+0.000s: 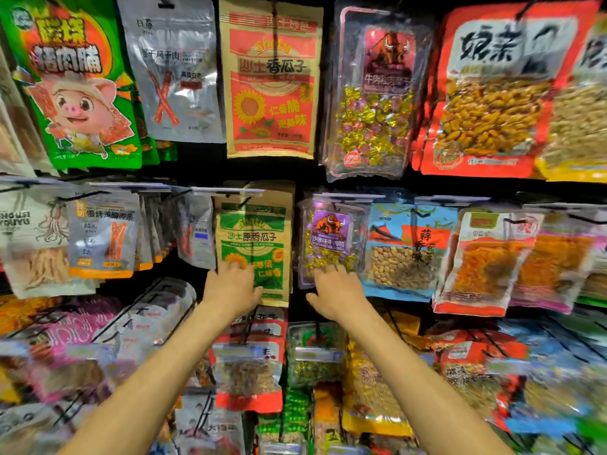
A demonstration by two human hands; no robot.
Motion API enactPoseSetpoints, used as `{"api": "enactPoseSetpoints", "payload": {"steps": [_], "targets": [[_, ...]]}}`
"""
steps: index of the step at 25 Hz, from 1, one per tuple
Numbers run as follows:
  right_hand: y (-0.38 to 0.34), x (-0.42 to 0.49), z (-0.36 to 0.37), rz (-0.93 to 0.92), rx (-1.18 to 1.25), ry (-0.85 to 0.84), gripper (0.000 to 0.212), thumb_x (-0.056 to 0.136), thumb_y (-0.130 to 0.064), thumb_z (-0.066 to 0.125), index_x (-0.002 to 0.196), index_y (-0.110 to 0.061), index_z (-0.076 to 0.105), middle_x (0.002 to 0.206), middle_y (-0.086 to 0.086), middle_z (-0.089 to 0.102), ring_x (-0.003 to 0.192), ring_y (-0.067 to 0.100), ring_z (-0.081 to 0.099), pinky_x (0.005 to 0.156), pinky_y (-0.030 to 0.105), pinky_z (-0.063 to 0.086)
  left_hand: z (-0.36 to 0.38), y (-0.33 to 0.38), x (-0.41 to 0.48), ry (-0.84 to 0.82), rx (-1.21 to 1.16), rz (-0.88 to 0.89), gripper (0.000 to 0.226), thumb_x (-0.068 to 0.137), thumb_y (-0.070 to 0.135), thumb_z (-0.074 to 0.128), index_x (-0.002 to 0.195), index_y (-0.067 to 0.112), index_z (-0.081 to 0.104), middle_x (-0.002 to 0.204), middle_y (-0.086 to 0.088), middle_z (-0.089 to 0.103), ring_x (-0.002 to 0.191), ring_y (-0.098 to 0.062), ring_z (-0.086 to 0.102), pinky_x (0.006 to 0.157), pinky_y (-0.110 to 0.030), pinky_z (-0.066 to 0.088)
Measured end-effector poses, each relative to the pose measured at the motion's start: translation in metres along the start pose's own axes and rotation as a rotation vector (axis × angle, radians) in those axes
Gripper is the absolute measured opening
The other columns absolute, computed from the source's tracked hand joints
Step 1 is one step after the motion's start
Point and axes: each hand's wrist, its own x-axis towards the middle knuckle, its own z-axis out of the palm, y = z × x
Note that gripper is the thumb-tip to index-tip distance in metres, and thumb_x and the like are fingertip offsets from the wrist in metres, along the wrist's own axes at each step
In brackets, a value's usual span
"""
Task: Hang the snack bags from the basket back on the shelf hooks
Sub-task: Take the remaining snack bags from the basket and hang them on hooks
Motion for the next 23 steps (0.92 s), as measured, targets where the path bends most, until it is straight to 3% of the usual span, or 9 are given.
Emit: {"api": "enactPoseSetpoints", "payload": {"steps": [6, 9, 14, 19, 23], "targets": [[0.052, -0.031, -0.002, 0.018, -0.015, 0.059, 0.053, 0.100, -0.043, 0.047, 0.142, -0.011, 0.042, 0.146, 0.014, 0.040, 0.136, 0.034, 0.034, 0.107, 0.047, 0.036, -0.006, 0.054, -0.014, 0.005, 0.059, 0.032, 0.052, 0.096, 0.052, 0.042, 0.134, 0.016, 0.046, 0.130, -0.010, 0.055, 0.124, -0.033, 0.047, 0.095, -0.046, 0.045], [0.075, -0.031, -0.005, 0.059, 0.011, 0.089, 0.050, 0.100, -0.042, 0.047, 0.139, -0.011, 0.044, 0.149, 0.016, 0.037, 0.136, 0.035, 0.035, 0.104, 0.048, 0.040, -0.015, 0.076, -0.012, 0.042, -0.037, 0.044, 0.054, 0.097, 0.051, 0.043, 0.137, 0.014, 0.043, 0.128, -0.011, 0.056, 0.122, -0.033, 0.049, 0.092, -0.046, 0.046], [0.088, -0.013, 0.003, 0.208, 0.428, 0.269, 0.056, 0.098, -0.047, 0.051, 0.139, -0.010, 0.040, 0.140, 0.011, 0.047, 0.129, 0.030, 0.045, 0.095, 0.042, 0.049, -0.015, 0.083, 0.022, 0.105, -0.584, 0.007, 0.073, 0.095, 0.054, 0.051, 0.148, 0.010, 0.029, 0.128, -0.014, 0.058, 0.117, -0.032, 0.056, 0.091, -0.045, 0.052], [0.086, 0.011, 0.026, 0.316, 0.867, 0.386, 0.063, 0.094, -0.045, 0.062, 0.142, -0.012, 0.038, 0.140, 0.003, 0.048, 0.128, 0.021, 0.048, 0.094, 0.030, 0.043, -0.006, 0.079, 0.056, 0.075, -1.138, -0.026, 0.088, 0.085, 0.053, 0.067, 0.151, 0.016, 0.023, 0.148, -0.008, 0.045, 0.132, -0.026, 0.047, 0.103, -0.039, 0.040], [0.079, 0.031, 0.035, 0.360, 1.055, 0.418, 0.065, 0.090, -0.043, 0.069, 0.141, -0.015, 0.043, 0.133, -0.001, 0.054, 0.123, 0.017, 0.052, 0.097, 0.030, 0.046, 0.014, 0.080, 0.077, 0.048, -1.311, 0.012, 0.089, 0.080, 0.050, 0.074, 0.150, 0.020, 0.027, 0.141, -0.004, 0.049, 0.126, -0.022, 0.050, 0.103, -0.039, 0.043]]}}
